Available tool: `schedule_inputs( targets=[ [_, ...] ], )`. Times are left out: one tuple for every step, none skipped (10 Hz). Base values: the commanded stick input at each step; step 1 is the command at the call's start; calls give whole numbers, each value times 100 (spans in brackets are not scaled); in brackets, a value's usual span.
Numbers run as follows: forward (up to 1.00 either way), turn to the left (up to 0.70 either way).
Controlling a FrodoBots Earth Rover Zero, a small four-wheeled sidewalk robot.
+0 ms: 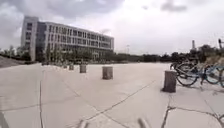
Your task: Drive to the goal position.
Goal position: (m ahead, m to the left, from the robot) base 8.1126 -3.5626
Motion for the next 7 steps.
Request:
schedule_inputs(
  targets=[
    [70, -35],
    [70, -11],
    [70, 0],
    [70, 0],
    [70, 0],
    [70, 18],
    [70, 35]
  ],
)
